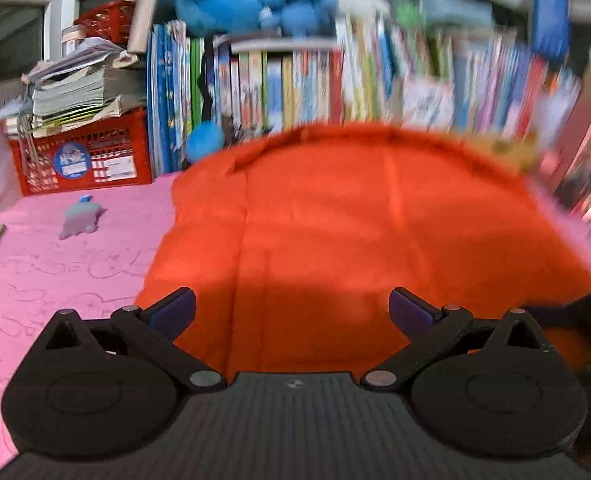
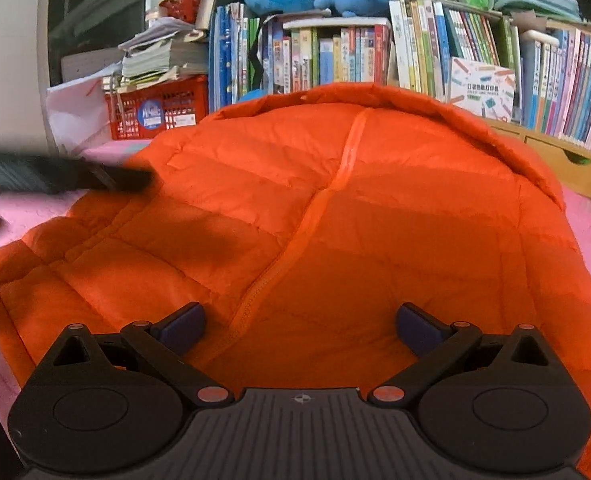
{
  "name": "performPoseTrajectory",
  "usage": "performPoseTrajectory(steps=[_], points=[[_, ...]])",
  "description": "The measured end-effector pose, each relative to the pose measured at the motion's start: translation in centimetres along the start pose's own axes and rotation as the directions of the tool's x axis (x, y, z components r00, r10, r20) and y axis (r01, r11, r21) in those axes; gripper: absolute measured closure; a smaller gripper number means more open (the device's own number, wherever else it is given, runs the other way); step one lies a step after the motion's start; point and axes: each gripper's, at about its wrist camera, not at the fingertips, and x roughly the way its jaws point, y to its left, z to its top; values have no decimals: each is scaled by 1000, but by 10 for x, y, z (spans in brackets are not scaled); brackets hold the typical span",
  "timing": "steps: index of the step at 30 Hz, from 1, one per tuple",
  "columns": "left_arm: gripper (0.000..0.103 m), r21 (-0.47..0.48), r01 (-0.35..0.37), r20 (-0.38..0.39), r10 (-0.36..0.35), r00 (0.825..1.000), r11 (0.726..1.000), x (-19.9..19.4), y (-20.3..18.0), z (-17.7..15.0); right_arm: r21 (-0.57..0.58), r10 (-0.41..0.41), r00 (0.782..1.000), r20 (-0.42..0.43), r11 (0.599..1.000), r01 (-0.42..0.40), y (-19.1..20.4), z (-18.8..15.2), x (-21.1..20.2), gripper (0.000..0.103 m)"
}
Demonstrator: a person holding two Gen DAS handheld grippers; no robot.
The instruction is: Fold clothes
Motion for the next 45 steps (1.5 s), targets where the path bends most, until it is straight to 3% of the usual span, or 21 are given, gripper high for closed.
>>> performPoseTrajectory(steps=[2, 4, 11, 15, 19, 27, 32, 36, 45], points=[[0, 50, -63, -34, 65, 997, 997, 15, -7, -8, 10, 4, 1000, -1, 1000, -4, -1, 0, 1, 0], [0, 65, -73, -49, 76, 996, 995, 22, -8, -15, 16, 4, 1000, -3, 1000, -4, -2, 0, 1, 0], [0, -20, -4, -109, 2, 994, 1000, 30, 9, -18, -13, -28, 999, -28, 1000, 27, 3, 2, 4, 0], [0, -38, 7, -118, -11, 993, 999, 30, 9, -19, -149, -160, 987, -21, 977, 155, 24, 1, 6, 0], [0, -41, 8, -120, -12, 993, 999, 30, 8, -18, -255, -211, 977, 34, 943, 213, 35, -4, 1, 0], [0, -57, 23, -124, -30, 992, 998, 32, 12, -17, -163, -362, 932, 14, 919, 359, -28, -11, -18, 0], [0, -59, 26, -124, -33, 992, 998, 32, 13, -17, -95, -466, 884, -17, 881, 463, -71, -20, -32, 0], [0, -58, 25, -123, -32, 992, 998, 32, 13, -17, -18, -438, 898, -36, 899, 437, -86, -29, -36, 0], [0, -61, 8, -106, -14, 994, 998, 27, 11, -21, -100, -492, 870, 6, 866, 490, -72, -32, -33, 0]])
